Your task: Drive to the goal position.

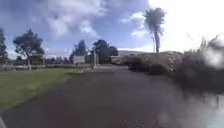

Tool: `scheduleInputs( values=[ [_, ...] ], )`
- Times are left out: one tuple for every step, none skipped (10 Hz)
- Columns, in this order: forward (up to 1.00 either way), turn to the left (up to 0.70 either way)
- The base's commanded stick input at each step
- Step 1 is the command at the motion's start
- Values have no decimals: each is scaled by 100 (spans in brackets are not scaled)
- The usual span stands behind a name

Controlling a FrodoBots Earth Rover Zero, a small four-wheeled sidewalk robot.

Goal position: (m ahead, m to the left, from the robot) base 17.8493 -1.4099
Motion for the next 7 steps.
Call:
scheduleInputs(
  values=[
    [100, 0],
    [100, 0],
    [100, 0],
    [100, 0],
    [100, 0],
    [100, 0],
    [100, 0]
  ],
)
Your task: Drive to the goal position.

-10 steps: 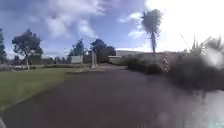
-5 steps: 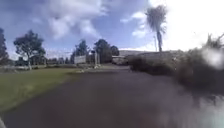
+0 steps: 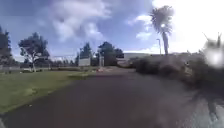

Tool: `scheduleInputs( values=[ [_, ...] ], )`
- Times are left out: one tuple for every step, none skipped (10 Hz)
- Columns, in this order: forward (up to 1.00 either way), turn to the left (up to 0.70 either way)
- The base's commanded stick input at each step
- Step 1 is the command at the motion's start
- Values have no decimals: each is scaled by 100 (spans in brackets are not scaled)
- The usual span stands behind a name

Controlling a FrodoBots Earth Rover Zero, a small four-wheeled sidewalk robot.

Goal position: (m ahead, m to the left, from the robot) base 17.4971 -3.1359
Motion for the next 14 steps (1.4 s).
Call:
scheduleInputs(
  values=[
    [100, 0],
    [100, 0],
    [100, 0],
    [100, 0],
    [100, 0],
    [100, 0],
    [100, 0],
    [100, 0],
    [100, -26],
    [100, -40],
    [100, -40],
    [100, -40],
    [100, -40],
    [100, -40]
  ],
)
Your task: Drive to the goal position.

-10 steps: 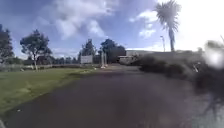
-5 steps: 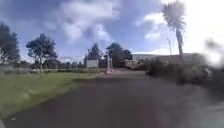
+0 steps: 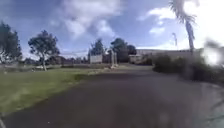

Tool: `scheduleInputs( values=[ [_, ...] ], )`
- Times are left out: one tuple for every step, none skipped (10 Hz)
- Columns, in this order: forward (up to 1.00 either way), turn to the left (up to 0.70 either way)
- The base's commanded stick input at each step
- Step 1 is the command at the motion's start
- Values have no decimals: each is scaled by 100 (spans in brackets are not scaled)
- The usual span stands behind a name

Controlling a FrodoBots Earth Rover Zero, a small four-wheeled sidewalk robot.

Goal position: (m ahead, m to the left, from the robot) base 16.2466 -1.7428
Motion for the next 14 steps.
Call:
scheduleInputs(
  values=[
    [100, -40],
    [100, -40],
    [100, -40],
    [100, -40],
    [100, -40],
    [100, -40],
    [100, -40],
    [100, -40],
    [100, 0],
    [100, 0],
    [100, 0],
    [100, 0],
    [100, 0],
    [100, 0]
  ],
)
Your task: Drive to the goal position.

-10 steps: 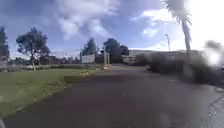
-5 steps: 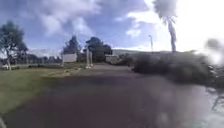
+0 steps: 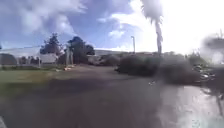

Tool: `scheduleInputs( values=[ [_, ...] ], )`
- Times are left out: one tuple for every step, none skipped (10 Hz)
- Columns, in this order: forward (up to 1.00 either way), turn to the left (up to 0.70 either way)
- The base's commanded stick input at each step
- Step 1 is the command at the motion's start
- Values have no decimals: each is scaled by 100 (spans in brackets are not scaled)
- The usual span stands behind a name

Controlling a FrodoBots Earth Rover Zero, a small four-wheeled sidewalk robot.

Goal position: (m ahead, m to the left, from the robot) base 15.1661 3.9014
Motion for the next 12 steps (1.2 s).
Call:
scheduleInputs(
  values=[
    [100, 0],
    [100, 0],
    [100, 0],
    [99, 0],
    [27, 0],
    [0, 0],
    [11, 0],
    [47, 0],
    [83, 0],
    [100, 0],
    [100, 0],
    [100, 0]
  ],
)
